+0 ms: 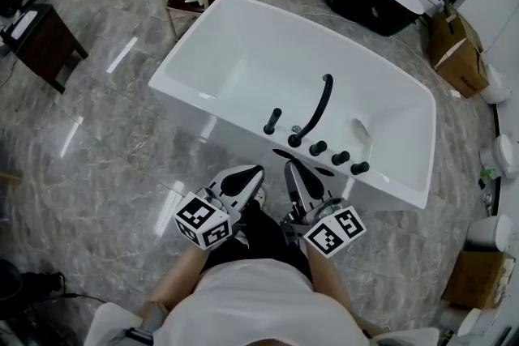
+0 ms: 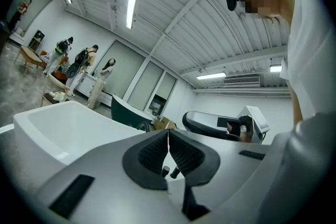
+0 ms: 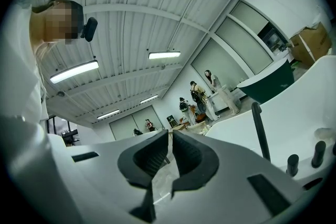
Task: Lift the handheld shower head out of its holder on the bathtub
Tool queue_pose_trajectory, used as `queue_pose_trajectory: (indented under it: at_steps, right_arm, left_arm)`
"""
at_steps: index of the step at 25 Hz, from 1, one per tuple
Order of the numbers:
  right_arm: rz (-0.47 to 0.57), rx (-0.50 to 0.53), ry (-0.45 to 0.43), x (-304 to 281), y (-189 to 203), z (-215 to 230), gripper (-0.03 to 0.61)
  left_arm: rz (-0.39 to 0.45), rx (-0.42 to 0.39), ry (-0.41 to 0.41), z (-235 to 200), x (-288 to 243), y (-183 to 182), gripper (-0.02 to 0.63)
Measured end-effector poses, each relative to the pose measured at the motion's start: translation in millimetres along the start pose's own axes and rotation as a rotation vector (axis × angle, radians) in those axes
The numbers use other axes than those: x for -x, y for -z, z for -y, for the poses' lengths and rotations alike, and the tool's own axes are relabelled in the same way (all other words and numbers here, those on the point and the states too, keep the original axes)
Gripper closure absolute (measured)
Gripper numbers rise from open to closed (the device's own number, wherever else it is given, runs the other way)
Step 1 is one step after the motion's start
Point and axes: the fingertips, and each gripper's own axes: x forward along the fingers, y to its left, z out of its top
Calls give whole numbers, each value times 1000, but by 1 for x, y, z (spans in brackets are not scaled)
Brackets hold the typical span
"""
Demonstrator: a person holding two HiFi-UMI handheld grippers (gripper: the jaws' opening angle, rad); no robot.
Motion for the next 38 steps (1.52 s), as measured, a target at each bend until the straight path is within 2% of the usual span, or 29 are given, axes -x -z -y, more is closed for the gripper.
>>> queue_pose_trajectory:
  at_steps: [19, 28, 38]
  right_arm:
    - [-11, -24, -43, -92, -45, 80, 558]
    - [-40, -49, -63, -125, -45, 113, 558]
    - [-61, -69, -75, -137, -37, 127, 558]
  left_arm:
    - [2, -2, -39, -84, -89, -45, 601]
    - [-2, -6, -69, -124, -119, -52, 601]
    - [-22, 11, -91, -140, -136, -42, 601]
